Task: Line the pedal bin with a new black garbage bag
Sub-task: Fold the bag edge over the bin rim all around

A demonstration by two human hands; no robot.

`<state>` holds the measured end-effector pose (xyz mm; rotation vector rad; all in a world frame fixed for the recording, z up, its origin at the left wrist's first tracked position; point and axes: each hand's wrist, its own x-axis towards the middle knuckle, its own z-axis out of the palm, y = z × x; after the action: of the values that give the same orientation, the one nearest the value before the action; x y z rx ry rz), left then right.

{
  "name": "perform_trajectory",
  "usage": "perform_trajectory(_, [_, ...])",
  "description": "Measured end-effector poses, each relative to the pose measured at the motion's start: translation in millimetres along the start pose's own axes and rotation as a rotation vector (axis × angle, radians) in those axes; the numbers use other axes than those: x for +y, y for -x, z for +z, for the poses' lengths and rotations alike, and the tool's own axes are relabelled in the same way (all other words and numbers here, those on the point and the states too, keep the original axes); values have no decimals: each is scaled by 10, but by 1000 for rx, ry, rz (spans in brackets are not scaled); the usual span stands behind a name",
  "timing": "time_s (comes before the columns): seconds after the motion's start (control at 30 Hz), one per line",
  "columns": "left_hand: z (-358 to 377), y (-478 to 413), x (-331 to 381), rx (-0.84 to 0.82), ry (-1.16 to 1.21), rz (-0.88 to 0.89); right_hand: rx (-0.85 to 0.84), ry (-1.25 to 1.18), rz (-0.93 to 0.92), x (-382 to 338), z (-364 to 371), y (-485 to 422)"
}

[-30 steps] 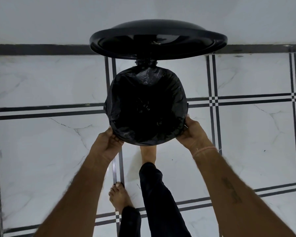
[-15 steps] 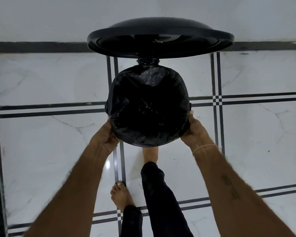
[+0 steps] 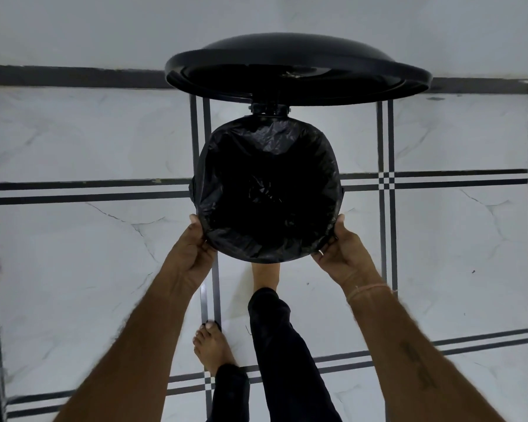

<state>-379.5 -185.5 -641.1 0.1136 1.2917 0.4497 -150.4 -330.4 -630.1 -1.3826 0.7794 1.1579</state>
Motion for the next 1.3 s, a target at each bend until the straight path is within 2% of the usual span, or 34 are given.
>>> perform_trajectory(0.2, [-47, 110, -182, 81, 136, -168, 77, -108, -50, 248, 90, 72])
perform_trajectory(0.33, [-70, 188, -384, 56, 253, -139, 124, -100, 0, 398, 162, 270])
perform_trajectory(0.37, [-58, 194, -404, 48, 263, -116, 165, -38, -85, 445, 191, 331])
perform_trajectory(0.4, [-40, 188, -410, 42, 271, -99, 248, 111, -257, 495, 211, 384])
perform_trajectory(0.43, [-32, 180, -414, 40, 273, -87, 335, 344, -529, 549, 231, 452])
perform_trajectory(0.47, [-32, 172, -414, 38, 269, -78, 338, 632, -850, 596, 264, 534])
perform_trajectory(0.5, [-35, 167, -414, 35, 261, -71, 212, 926, -1100, 640, 308, 586])
perform_trajectory(0.53, [-39, 166, -408, 33, 251, -68, 11, 1186, -1224, 679, 379, 604])
perform_trajectory(0.57, [-45, 161, -400, 28, 237, -68, -198, 1386, -1217, 713, 476, 606])
perform_trajectory(0.63, [-68, 161, -391, 8, 204, -76, -502, 1605, -925, 780, 661, 609])
perform_trajectory(0.73, [-91, 141, -378, 28, 226, -105, -582, 1823, -495, 734, 876, 546])
perform_trajectory(0.8, [-96, 122, -372, 25, 238, -104, -526, 1737, -247, 639, 988, 449])
perform_trajectory(0.83, [-97, 113, -373, 22, 236, -97, -487, 1746, -235, 587, 1005, 401])
perform_trajectory(0.93, [-83, 110, -393, 38, 249, -85, -377, 2127, -484, 434, 895, 303])
perform_trajectory(1.0, [-81, 114, -397, 35, 256, -82, -345, 2326, -498, 357, 733, 271])
perform_trajectory(1.07, [-80, 112, -406, 27, 254, -84, -324, 2414, -531, 278, 618, 219])
perform_trajectory(1.17, [-81, 91, -401, 19, 260, -85, -268, 2484, -857, 125, 596, 171])
perform_trajectory(1.2, [-78, 83, -406, 17, 263, -84, -263, 2531, -901, 58, 595, 155])
perform_trajectory(1.3, [-77, 73, -422, 15, 264, -75, -307, 2713, -671, -155, 585, 82])
